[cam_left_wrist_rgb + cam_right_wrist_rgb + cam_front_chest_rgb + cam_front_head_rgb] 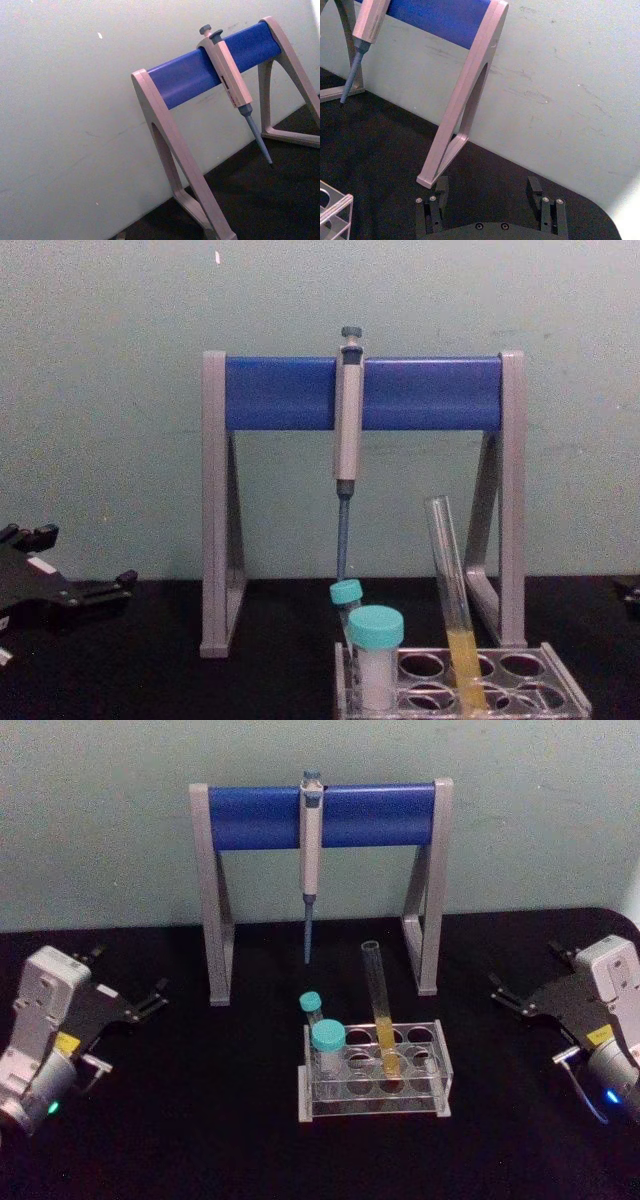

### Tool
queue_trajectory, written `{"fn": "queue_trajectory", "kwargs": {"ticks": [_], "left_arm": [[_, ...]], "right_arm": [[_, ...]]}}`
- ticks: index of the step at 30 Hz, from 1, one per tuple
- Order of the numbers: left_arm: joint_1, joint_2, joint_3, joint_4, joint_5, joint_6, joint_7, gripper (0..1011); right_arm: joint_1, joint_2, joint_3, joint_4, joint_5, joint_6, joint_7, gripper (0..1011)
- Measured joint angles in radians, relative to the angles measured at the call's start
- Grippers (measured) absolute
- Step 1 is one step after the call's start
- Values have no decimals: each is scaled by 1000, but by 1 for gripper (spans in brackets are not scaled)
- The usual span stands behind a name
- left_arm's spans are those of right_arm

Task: Pick up the test tube from the test tube rack, shake it, then place it back into the test tube rack.

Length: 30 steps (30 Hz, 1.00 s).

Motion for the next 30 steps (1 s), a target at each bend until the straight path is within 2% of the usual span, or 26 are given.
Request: {"fn": "queue_trajectory", "kwargs": {"ticks": [30], "left_arm": [[0, 0, 0, 0, 0, 0, 0, 1001]], "right_arm": [[0, 0, 0, 0, 0, 0, 0, 1000]]}}
